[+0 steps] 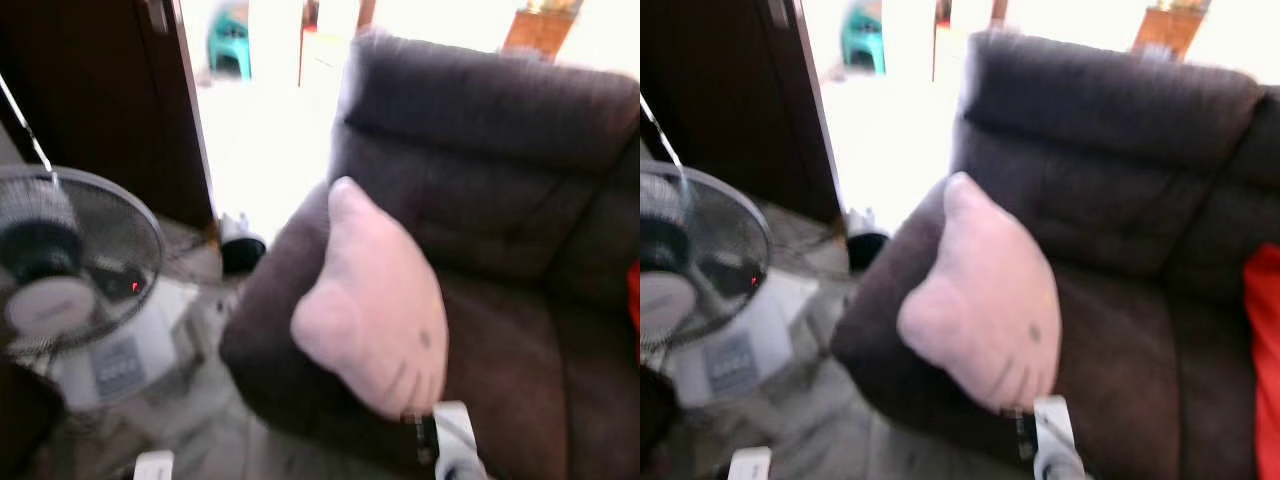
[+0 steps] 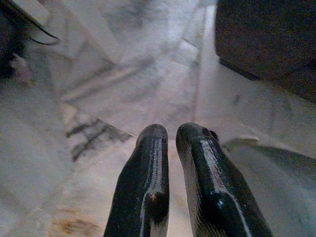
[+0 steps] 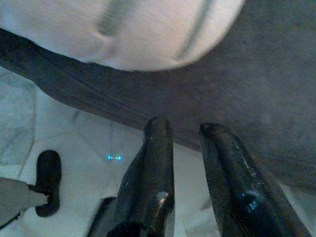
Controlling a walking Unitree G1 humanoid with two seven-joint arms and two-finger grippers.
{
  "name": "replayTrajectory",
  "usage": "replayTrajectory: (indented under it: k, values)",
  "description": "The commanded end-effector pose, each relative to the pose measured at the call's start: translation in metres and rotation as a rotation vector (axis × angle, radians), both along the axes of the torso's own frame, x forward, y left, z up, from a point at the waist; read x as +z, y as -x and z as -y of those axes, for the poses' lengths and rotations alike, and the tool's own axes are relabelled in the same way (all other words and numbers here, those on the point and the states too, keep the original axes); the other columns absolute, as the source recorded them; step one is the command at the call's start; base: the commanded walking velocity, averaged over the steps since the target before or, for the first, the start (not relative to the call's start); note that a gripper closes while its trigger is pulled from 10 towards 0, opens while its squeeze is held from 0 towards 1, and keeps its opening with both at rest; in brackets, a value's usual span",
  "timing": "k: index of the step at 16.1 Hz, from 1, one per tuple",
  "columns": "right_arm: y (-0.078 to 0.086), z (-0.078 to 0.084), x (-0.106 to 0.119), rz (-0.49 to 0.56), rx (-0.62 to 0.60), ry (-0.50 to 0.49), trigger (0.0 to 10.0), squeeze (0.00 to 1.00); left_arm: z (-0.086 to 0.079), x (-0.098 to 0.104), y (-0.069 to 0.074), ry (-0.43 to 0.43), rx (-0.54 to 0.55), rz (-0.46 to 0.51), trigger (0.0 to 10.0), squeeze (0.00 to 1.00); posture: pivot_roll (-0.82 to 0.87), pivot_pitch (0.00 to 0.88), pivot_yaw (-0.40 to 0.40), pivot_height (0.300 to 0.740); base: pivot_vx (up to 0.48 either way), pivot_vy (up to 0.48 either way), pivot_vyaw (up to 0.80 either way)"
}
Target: Move the pillow to the sofa from floor
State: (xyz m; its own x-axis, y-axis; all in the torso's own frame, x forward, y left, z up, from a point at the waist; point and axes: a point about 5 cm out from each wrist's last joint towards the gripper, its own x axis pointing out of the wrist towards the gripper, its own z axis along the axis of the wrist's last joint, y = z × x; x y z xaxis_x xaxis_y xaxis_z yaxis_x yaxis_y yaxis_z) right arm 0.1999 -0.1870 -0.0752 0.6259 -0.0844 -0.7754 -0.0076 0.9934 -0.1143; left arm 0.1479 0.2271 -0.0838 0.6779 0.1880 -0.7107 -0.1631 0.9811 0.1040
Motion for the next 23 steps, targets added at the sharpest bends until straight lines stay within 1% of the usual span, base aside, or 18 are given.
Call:
replayTrajectory:
  k: [1, 4, 6, 9, 14, 21, 23]
  values:
    - [0.007, 0.010, -0.002, -0.020, -0.029, 0.014, 10.0, 0.00, 0.005, -0.003, 0.004, 0.017, 0.001, -0.013, 10.0, 0.00, 0.12, 0.110, -0.028, 0.740, 0.000, 0.409, 0.00]
    - [0.007, 0.010, -0.002, -0.020, -0.029, 0.014, 10.0, 0.00, 0.005, -0.002, 0.003, 0.016, 0.001, -0.011, 10.0, 0.00, 0.12, 0.111, -0.028, 0.740, 0.000, 0.350, 0.00]
    - [0.007, 0.008, -0.003, -0.018, -0.040, -0.002, 10.0, 0.00, 0.004, -0.001, 0.000, -0.008, -0.018, 0.000, 10.0, 0.00, 0.12, 0.113, -0.029, 0.740, 0.000, 0.000, 0.00]
    - [0.008, 0.008, -0.003, -0.026, -0.039, -0.017, 10.0, 0.00, 0.002, 0.001, -0.004, -0.022, -0.018, 0.011, 10.0, 0.00, 0.12, 0.115, -0.027, 0.740, 0.000, 0.000, -0.62]
    - [0.009, 0.007, -0.004, -0.042, -0.025, -0.011, 10.0, 0.00, 0.001, 0.005, -0.010, -0.024, -0.017, 0.046, 10.0, 0.00, 0.12, 0.118, -0.026, 0.740, 0.000, 0.000, -0.63]
    - [0.011, 0.007, -0.005, -0.055, -0.014, -0.004, 10.0, 0.00, 0.007, 0.006, -0.012, -0.040, -0.045, 0.065, 10.0, 0.00, 0.12, 0.119, -0.031, 0.740, 0.000, 0.000, -0.63]
    - [0.010, 0.006, -0.005, -0.041, -0.011, -0.012, 10.0, 0.00, 0.008, 0.006, -0.012, -0.042, -0.048, 0.065, 10.0, 0.00, 0.12, 0.119, -0.031, 0.740, 0.000, -0.270, -0.31]
